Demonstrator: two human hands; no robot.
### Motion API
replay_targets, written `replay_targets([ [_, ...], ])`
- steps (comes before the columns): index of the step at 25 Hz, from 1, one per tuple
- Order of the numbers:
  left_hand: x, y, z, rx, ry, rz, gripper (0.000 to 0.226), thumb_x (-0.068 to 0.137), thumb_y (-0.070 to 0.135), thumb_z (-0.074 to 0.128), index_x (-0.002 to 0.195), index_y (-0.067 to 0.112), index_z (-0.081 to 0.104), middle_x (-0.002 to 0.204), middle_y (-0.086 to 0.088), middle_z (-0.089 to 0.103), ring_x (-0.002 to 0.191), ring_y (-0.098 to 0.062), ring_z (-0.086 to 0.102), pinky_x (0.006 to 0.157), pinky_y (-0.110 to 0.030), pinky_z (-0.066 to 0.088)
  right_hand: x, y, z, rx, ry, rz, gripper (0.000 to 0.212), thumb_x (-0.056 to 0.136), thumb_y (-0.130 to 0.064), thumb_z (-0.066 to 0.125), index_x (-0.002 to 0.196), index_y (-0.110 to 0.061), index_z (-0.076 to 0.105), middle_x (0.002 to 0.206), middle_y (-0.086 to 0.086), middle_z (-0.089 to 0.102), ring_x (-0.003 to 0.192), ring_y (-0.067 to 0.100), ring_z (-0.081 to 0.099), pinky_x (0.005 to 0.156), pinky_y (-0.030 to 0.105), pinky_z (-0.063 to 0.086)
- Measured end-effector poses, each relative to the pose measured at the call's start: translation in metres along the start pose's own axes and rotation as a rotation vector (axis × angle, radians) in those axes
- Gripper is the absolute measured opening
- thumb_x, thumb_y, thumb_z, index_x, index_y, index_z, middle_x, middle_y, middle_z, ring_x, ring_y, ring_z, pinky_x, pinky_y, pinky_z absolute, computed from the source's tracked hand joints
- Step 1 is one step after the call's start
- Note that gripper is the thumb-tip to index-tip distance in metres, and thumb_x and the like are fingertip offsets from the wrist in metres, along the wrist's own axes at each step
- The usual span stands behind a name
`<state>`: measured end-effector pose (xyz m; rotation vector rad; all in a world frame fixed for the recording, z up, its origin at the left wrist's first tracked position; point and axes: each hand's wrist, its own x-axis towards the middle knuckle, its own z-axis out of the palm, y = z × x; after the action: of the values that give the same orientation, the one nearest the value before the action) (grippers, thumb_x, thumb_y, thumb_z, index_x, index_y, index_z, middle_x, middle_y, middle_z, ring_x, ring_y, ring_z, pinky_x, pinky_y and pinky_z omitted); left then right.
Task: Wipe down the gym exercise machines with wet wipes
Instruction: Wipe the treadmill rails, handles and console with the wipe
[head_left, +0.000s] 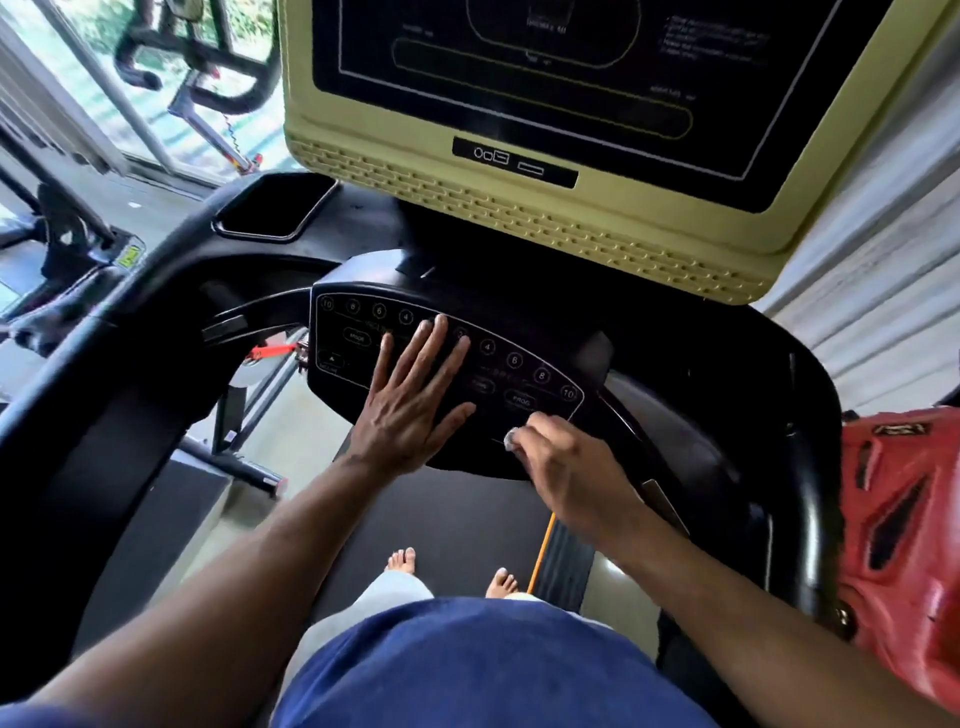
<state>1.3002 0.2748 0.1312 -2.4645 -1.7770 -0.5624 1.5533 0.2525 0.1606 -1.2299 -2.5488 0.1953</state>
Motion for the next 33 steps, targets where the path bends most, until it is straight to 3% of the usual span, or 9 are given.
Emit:
replay_targets([
  [3, -0.002, 0.002, 0.000, -0.014, -0.003, -0.030, 0.073, 0.106, 0.054, 0.045, 0.166, 0.021, 0.020, 0.175, -0.008, 0.006, 0.161, -0.024, 0.004, 0.128, -0.059, 0.011, -0.004, -0.001, 0.002, -0.002, -0.078, -0.070, 0.025, 0.088, -0.008, 0.073, 0.103, -0.026, 0.064, 0.093, -0.009, 0.052, 0.084, 0.011, 0.055, 0.049, 0.031, 0.052],
  [7, -0.011, 0.003, 0.001, -0.036, -0.013, -0.067, 0.072, 0.107, 0.053, 0.043, 0.166, 0.019, 0.019, 0.175, -0.007, 0.005, 0.161, -0.024, 0.003, 0.128, -0.057, 0.013, 0.028, 0.032, -0.034, 0.033, 0.121, 0.023, 0.009, 0.096, -0.011, 0.069, 0.095, -0.020, 0.068, 0.090, -0.005, 0.056, 0.082, 0.015, 0.059, 0.060, 0.028, 0.051],
  [10, -0.020, 0.002, 0.003, -0.038, -0.021, -0.092, 0.073, 0.107, 0.053, 0.043, 0.166, 0.018, 0.019, 0.175, -0.008, 0.004, 0.161, -0.024, 0.004, 0.129, -0.054, 0.013, 0.043, 0.026, -0.032, 0.022, 0.180, 0.017, 0.012, 0.096, -0.006, 0.063, 0.093, -0.018, 0.066, 0.088, -0.003, 0.056, 0.083, 0.018, 0.054, 0.067, 0.033, 0.051],
  [14, -0.040, -0.008, 0.005, -0.049, -0.051, -0.155, 0.074, 0.106, 0.054, 0.043, 0.166, 0.020, 0.017, 0.175, -0.005, 0.000, 0.161, -0.022, 0.001, 0.129, -0.054, 0.012, 0.012, -0.002, 0.005, -0.098, -0.026, -0.304, 0.026, 0.082, 0.000, 0.061, 0.098, -0.020, 0.066, 0.086, -0.003, 0.055, 0.082, 0.020, 0.047, 0.068, 0.033, 0.041],
  [16, -0.051, -0.013, 0.005, -0.051, -0.075, -0.194, 0.076, 0.106, 0.056, 0.043, 0.167, 0.022, 0.014, 0.175, -0.003, -0.003, 0.161, -0.021, -0.001, 0.129, -0.054, 0.010, 0.013, 0.015, -0.007, -0.111, -0.001, -0.366, 0.024, 0.088, -0.004, 0.053, 0.099, -0.020, 0.067, 0.087, -0.003, 0.055, 0.082, 0.021, 0.050, 0.072, 0.034, 0.040],
  [22, -0.057, -0.013, 0.009, -0.030, -0.065, -0.236, 0.079, 0.104, 0.057, 0.044, 0.167, 0.021, 0.014, 0.175, -0.004, -0.005, 0.161, -0.023, -0.001, 0.130, -0.052, 0.008, 0.088, 0.027, -0.025, -0.090, 0.215, -0.201, 0.026, 0.107, -0.014, 0.046, 0.092, -0.019, 0.067, 0.084, -0.002, 0.053, 0.079, 0.020, 0.048, 0.072, 0.034, 0.037],
  [27, -0.063, -0.014, 0.008, -0.035, -0.051, -0.278, 0.082, 0.104, 0.067, 0.030, 0.166, 0.016, 0.015, 0.175, -0.009, -0.001, 0.161, -0.025, 0.001, 0.130, -0.052, 0.010, 0.056, 0.004, 0.016, -0.161, -0.058, -0.512, 0.024, 0.088, -0.004, 0.064, 0.104, -0.022, 0.064, 0.090, -0.004, 0.051, 0.084, 0.018, 0.046, 0.078, 0.034, 0.043],
  [29, -0.065, -0.017, 0.006, -0.036, -0.071, -0.261, 0.082, 0.104, 0.066, 0.030, 0.167, 0.015, 0.012, 0.175, -0.010, -0.003, 0.161, -0.026, 0.000, 0.129, -0.055, 0.014, 0.054, 0.020, 0.000, -0.183, -0.061, -0.576, 0.026, 0.087, -0.004, 0.063, 0.104, -0.023, 0.063, 0.090, -0.004, 0.049, 0.083, 0.018, 0.046, 0.077, 0.034, 0.042],
  [33, -0.066, -0.019, 0.003, -0.029, -0.100, -0.265, 0.086, 0.104, 0.068, 0.030, 0.167, 0.014, 0.009, 0.174, -0.010, -0.005, 0.161, -0.027, -0.002, 0.127, -0.058, 0.016, 0.106, 0.027, -0.016, -0.175, 0.118, -0.390, 0.020, 0.097, -0.005, 0.057, 0.096, -0.022, 0.067, 0.084, -0.004, 0.049, 0.079, 0.018, 0.047, 0.072, 0.033, 0.038],
])
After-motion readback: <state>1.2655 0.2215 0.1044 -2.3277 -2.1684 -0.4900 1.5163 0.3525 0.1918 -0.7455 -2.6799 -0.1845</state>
